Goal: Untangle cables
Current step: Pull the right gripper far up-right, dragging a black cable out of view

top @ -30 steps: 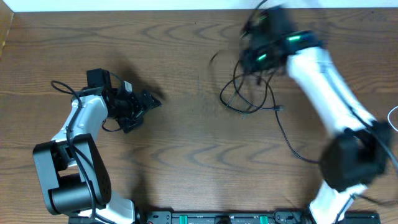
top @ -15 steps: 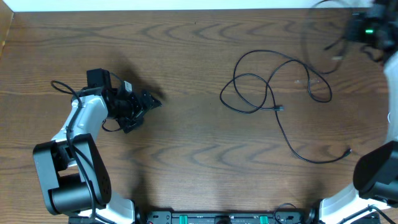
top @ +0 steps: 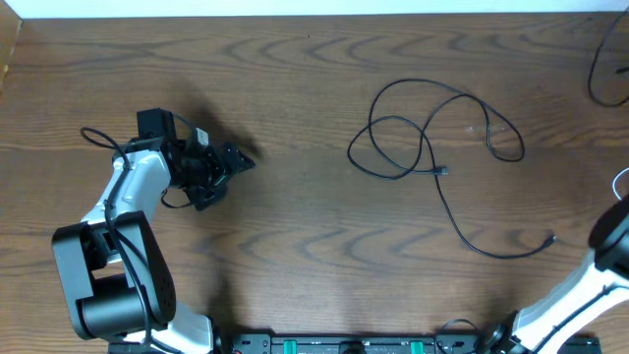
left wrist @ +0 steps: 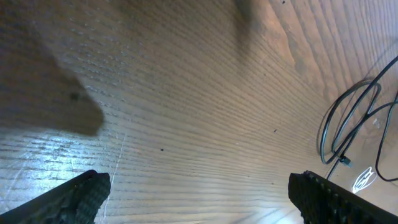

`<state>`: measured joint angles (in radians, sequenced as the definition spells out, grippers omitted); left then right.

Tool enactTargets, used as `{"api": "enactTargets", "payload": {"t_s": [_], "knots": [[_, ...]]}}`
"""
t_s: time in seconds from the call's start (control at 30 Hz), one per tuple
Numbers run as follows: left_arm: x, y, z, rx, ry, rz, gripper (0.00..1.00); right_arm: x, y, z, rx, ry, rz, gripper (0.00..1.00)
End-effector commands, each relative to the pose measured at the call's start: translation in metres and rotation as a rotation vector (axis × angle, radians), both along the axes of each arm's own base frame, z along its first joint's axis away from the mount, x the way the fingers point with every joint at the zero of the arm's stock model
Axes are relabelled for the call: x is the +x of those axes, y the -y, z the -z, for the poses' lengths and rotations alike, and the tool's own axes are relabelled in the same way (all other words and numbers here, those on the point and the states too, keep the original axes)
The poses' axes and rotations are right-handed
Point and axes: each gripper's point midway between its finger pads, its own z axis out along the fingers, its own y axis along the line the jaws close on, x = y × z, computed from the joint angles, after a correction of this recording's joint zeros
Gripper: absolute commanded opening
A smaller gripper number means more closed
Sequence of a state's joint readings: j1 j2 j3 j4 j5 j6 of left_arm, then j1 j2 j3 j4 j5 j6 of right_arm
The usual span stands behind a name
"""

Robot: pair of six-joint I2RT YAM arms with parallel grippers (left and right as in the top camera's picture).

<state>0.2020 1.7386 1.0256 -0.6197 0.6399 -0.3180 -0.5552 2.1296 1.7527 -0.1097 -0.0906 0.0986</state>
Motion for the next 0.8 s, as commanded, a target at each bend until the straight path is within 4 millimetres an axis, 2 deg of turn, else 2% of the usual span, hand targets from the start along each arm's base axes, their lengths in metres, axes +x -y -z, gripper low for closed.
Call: {"api": "enactTargets", "payload": {"t_s": [0.0, 0.17, 0.3, 0.33, 0.37, 0.47, 0.5, 0.53, 0.63, 0.77], "knots": [[0.001, -0.003, 0.001, 0.009, -0.003, -0.007, 0.98, 0.012, 0.019, 0.036, 0.084, 0.061, 0.077, 0.01], [0.001, -0.003, 0.001, 0.009, -0.003, -0.007, 0.98, 0.019, 0.044, 0.076, 0.142, 0.141, 0.144, 0.01], [0.001, -0.003, 0.001, 0.009, -0.003, -0.007, 0.98, 0.013, 0.057, 0.105, 0.137, 0.105, 0.200, 0.02], [0.001, -0.003, 0.001, 0.009, -0.003, -0.007, 0.98, 0.011, 0.059, 0.107, 0.133, 0.097, 0.206, 0.06], [0.001, -0.003, 0.001, 0.009, -0.003, -0.007, 0.98, 0.007, 0.063, 0.108, 0.130, 0.093, 0.214, 0.23], [0.001, -0.003, 0.001, 0.009, -0.003, -0.007, 0.98, 0.000, 0.072, 0.100, 0.129, 0.097, 0.231, 0.49], [0.001, -0.003, 0.001, 0.008, -0.003, -0.007, 0.98, -0.003, 0.075, 0.095, 0.133, 0.089, 0.238, 0.55], [0.001, -0.003, 0.001, 0.009, -0.003, -0.007, 0.98, -0.005, 0.076, 0.092, 0.135, 0.083, 0.241, 0.58], [0.001, -0.003, 0.001, 0.009, -0.003, -0.007, 0.98, -0.012, 0.077, 0.073, 0.070, 0.013, 0.210, 0.74], [0.001, -0.003, 0.001, 0.009, -0.003, -0.007, 0.98, -0.028, 0.066, 0.027, 0.032, -0.055, 0.194, 0.89]]}}
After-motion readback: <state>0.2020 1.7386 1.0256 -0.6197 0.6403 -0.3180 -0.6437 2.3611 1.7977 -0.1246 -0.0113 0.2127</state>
